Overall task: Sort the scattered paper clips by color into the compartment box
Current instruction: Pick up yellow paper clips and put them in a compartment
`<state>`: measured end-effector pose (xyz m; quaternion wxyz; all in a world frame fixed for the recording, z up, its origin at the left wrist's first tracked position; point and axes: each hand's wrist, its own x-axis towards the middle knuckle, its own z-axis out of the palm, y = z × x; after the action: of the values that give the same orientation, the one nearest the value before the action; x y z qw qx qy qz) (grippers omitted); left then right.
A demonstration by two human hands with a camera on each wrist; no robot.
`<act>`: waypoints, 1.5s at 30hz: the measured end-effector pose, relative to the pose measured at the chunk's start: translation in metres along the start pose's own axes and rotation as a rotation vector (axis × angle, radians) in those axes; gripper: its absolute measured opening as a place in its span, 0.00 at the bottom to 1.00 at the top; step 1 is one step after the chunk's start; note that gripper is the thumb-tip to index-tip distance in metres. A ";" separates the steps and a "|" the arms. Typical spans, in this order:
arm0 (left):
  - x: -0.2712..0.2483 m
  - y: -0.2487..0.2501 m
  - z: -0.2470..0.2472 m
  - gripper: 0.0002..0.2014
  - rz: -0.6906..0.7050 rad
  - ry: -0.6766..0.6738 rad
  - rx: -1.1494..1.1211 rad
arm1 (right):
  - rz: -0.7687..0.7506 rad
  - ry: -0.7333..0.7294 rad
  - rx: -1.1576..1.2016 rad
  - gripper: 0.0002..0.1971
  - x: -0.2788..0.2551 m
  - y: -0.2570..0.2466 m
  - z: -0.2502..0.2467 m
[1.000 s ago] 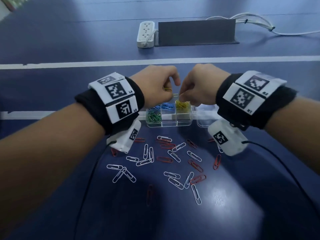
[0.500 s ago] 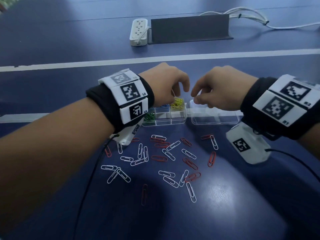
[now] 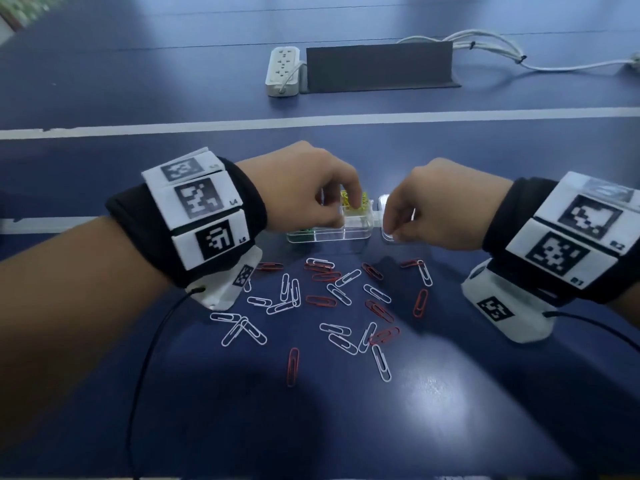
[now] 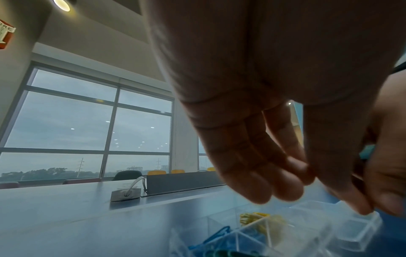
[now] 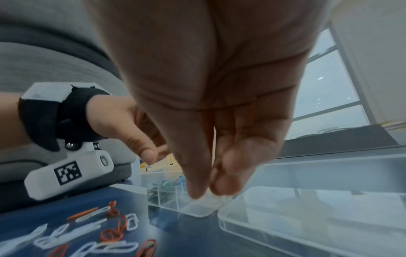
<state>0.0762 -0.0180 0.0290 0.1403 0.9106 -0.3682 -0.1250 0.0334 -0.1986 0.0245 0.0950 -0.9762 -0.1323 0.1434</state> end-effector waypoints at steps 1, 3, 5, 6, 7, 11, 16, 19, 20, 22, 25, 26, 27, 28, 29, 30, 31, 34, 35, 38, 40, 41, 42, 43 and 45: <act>-0.005 -0.001 0.001 0.08 -0.011 -0.032 0.020 | 0.002 -0.008 -0.021 0.08 -0.001 -0.001 0.001; -0.015 -0.003 0.003 0.06 -0.045 -0.089 0.053 | 0.008 -0.030 -0.077 0.09 -0.004 -0.003 0.004; -0.022 -0.006 0.006 0.05 -0.076 -0.098 0.076 | 0.026 -0.069 -0.130 0.08 -0.006 -0.003 0.008; -0.025 -0.006 0.008 0.04 -0.086 -0.095 0.090 | 0.037 -0.084 -0.150 0.09 -0.007 -0.003 0.011; -0.027 -0.006 0.010 0.05 -0.094 -0.096 0.106 | 0.045 -0.090 -0.170 0.11 -0.007 -0.004 0.014; -0.024 0.000 0.021 0.08 -0.087 -0.161 0.198 | 0.013 -0.108 -0.190 0.12 -0.009 -0.008 0.017; -0.016 0.009 0.033 0.11 -0.080 -0.223 0.278 | 0.002 -0.075 -0.095 0.13 -0.008 -0.016 0.019; -0.016 0.011 0.036 0.08 -0.079 -0.235 0.275 | 0.012 -0.043 -0.067 0.15 -0.004 -0.024 0.024; -0.016 0.011 0.037 0.07 -0.075 -0.238 0.276 | 0.005 -0.040 -0.066 0.14 -0.002 -0.026 0.026; -0.018 0.011 0.037 0.08 -0.068 -0.237 0.272 | -0.029 -0.045 -0.071 0.13 0.000 -0.030 0.031; -0.020 0.010 0.036 0.07 -0.047 -0.221 0.259 | -0.067 -0.068 -0.114 0.11 0.000 -0.035 0.032; -0.020 0.010 0.036 0.07 -0.040 -0.211 0.256 | -0.074 -0.070 -0.129 0.11 -0.001 -0.036 0.032; -0.020 0.009 0.036 0.07 -0.031 -0.196 0.254 | -0.079 -0.067 -0.139 0.10 -0.002 -0.037 0.032; -0.020 0.009 0.035 0.07 -0.021 -0.178 0.252 | -0.082 -0.066 -0.145 0.10 -0.002 -0.039 0.033; -0.021 0.008 0.035 0.07 -0.013 -0.160 0.246 | -0.085 -0.068 -0.146 0.10 -0.003 -0.040 0.033; -0.022 0.007 0.034 0.07 -0.009 -0.142 0.233 | -0.084 -0.075 -0.144 0.10 -0.003 -0.041 0.035; -0.023 0.006 0.033 0.07 -0.010 -0.128 0.214 | -0.087 -0.081 -0.142 0.09 -0.003 -0.043 0.036; -0.026 0.002 0.032 0.08 -0.029 -0.113 0.146 | -0.082 -0.077 -0.138 0.09 -0.004 -0.044 0.036; -0.027 0.002 0.032 0.10 -0.041 -0.117 0.126 | -0.074 -0.069 -0.139 0.10 -0.004 -0.044 0.035; -0.029 -0.001 0.031 0.18 -0.075 -0.138 0.070 | -0.045 -0.075 -0.119 0.11 -0.004 -0.040 0.032; -0.031 -0.002 0.030 0.20 -0.091 -0.140 0.024 | -0.004 -0.079 -0.058 0.11 -0.005 -0.038 0.028; -0.032 -0.002 0.030 0.20 -0.099 -0.134 -0.001 | 0.018 -0.074 -0.018 0.10 -0.006 -0.037 0.026; -0.033 -0.003 0.029 0.21 -0.107 -0.126 -0.024 | 0.041 -0.071 0.025 0.10 -0.005 -0.036 0.024; -0.034 -0.004 0.028 0.21 -0.118 -0.119 -0.046 | 0.059 -0.081 0.084 0.10 -0.005 -0.034 0.022; -0.038 -0.006 0.026 0.21 -0.150 -0.112 -0.100 | 0.097 -0.133 0.271 0.09 -0.002 -0.032 0.020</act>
<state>0.0450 0.0083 0.0073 0.1551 0.9191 -0.2993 -0.2042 0.0179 -0.1660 0.0131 0.2098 -0.9480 -0.0704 0.2286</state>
